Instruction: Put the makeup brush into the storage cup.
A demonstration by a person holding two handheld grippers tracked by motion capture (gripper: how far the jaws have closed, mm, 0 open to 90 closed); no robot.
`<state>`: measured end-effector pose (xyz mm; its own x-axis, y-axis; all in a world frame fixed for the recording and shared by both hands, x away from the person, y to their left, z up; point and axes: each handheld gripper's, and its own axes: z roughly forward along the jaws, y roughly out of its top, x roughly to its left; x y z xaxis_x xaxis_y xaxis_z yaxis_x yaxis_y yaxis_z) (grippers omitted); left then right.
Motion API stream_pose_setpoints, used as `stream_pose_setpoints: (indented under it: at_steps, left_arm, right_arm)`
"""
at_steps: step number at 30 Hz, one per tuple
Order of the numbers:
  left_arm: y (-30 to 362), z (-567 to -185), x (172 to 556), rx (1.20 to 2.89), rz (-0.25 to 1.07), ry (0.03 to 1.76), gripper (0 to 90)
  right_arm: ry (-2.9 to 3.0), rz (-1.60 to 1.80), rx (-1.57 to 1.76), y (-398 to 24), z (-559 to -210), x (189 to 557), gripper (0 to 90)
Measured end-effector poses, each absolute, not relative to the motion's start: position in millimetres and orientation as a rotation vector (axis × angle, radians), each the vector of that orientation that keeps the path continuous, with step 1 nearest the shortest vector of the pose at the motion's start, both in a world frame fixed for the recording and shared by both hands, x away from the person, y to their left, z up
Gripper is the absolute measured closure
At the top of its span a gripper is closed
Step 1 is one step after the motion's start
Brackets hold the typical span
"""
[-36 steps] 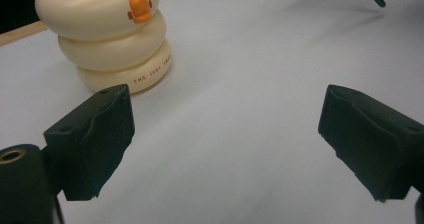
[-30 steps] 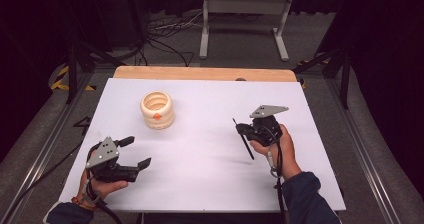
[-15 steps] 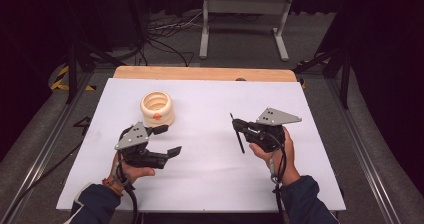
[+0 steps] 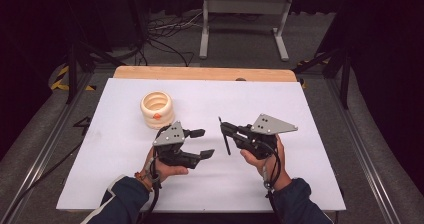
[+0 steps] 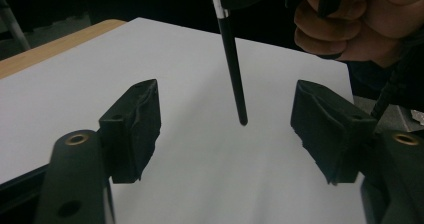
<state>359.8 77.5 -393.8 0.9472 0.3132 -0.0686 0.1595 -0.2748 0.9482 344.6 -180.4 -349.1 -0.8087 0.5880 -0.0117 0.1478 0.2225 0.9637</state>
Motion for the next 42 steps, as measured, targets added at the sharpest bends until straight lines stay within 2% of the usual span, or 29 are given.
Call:
stream_pose_setpoints:
  at_steps: [1,7,14,18,24,27,33,42]
  left_arm:
    - [75,-394,359,1.85,0.145,0.343,35.7]
    - [66,-397,361,1.83,0.099,0.315,40.5]
    - [59,-402,361,1.831,0.092,0.298,53.9]
    - [59,-404,362,1.819,0.09,0.313,56.7]
    - [64,-405,365,1.803,0.109,0.324,74.3]
    - [66,-405,366,1.8,0.12,0.329,79.0]
    - [69,-405,366,1.815,0.141,0.347,83.0]
    - [71,-403,366,1.847,0.178,0.329,83.4]
  right_arm:
    - [2.126,1.617,0.678,-179,-350,344,84.4]
    - [2.117,1.671,0.657,-172,-356,341,84.4]
    - [2.097,1.686,0.655,-167,-359,338,84.4]
    - [2.088,1.688,0.649,-163,-362,336,84.4]
    - [2.077,1.698,0.642,-160,-365,334,84.4]
    - [2.07,1.709,0.643,-161,-365,334,84.4]
    - [2.065,1.707,0.627,-162,-366,334,84.4]
    - [2.075,1.696,0.625,-162,-368,333,81.7]
